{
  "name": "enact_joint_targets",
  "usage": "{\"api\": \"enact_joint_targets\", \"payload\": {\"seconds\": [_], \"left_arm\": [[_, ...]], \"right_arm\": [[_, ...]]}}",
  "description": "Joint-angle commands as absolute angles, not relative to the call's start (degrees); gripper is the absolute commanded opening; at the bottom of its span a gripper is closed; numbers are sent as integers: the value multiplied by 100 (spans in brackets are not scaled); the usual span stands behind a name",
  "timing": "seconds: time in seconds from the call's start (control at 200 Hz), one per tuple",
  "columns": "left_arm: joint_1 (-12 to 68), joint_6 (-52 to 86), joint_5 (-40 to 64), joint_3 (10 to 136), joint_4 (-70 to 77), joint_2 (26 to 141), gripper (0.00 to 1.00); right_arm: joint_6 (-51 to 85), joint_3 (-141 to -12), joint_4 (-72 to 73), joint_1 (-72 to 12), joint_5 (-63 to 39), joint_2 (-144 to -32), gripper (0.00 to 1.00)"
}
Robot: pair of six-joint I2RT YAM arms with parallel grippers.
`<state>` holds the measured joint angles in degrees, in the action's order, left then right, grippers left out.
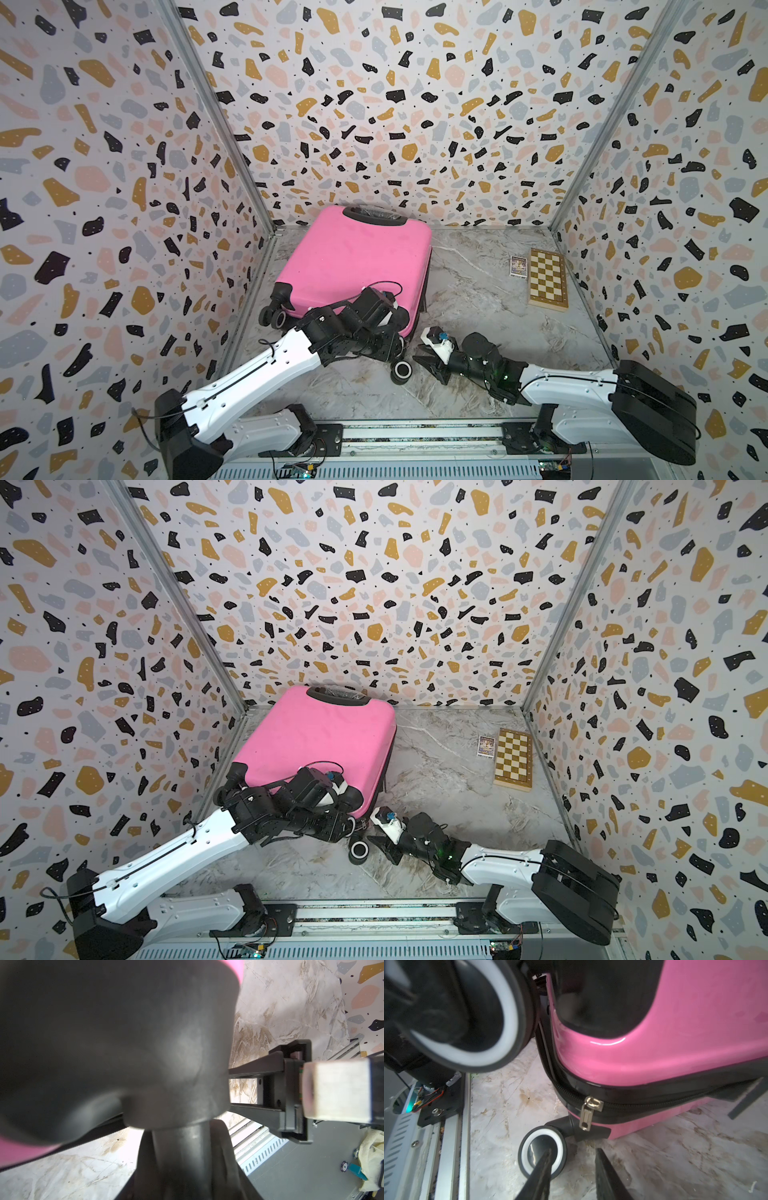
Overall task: Close the suitcase zippers
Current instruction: Pick up the suitcase from the center of the board, then zip the zipper on the suitcase.
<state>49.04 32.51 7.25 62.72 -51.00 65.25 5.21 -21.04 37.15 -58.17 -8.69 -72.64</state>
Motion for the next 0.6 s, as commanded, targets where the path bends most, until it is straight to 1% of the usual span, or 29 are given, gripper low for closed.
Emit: {"api": "enact_joint_targets", "payload": {"seconds": [0.0,0.256,0.596], "left_arm": [[4895,3253,690,6495,-4054,6338,24],[4893,3345,755,6426,-3954,6337,23],[4895,3535,913,6319,-3581,6361,19]], "right_arm": [[656,-2383,4144,-5888,-685,-7442,37],[809,-2664,4216,-5941,-378,-7910,36],[1166,-2920,3979,-5970,737,-8202,36]]}}
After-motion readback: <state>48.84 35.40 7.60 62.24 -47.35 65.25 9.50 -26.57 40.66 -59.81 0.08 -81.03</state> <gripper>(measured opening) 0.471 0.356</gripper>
